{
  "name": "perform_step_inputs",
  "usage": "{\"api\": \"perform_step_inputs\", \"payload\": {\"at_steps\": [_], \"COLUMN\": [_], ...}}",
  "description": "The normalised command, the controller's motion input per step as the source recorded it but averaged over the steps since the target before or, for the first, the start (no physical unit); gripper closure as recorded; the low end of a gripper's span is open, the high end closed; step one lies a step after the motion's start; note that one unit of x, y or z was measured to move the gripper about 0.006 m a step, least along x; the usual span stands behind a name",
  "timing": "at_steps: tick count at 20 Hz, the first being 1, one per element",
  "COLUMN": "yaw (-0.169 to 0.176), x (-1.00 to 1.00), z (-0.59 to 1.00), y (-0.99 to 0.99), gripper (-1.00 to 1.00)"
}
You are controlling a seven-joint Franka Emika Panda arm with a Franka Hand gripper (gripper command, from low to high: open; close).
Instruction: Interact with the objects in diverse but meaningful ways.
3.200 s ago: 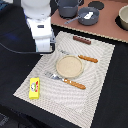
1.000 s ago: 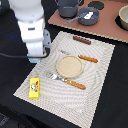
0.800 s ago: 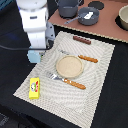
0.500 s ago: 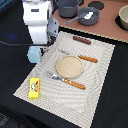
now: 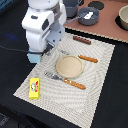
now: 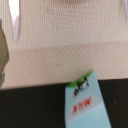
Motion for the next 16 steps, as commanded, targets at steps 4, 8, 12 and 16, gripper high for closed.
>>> {"api": "perform_step_inputs", "payload": {"at_steps": [4, 8, 12, 16], "yaw": [-0.011, 0.0, 0.0, 0.0], "x": [0.87, 0.89, 0.74, 0.69], "z": [0.13, 0.17, 0.22, 0.19], "y": [0.63, 0.71, 0.84, 0.86], "gripper": [-1.0, -1.0, -1.0, -1.0]}}
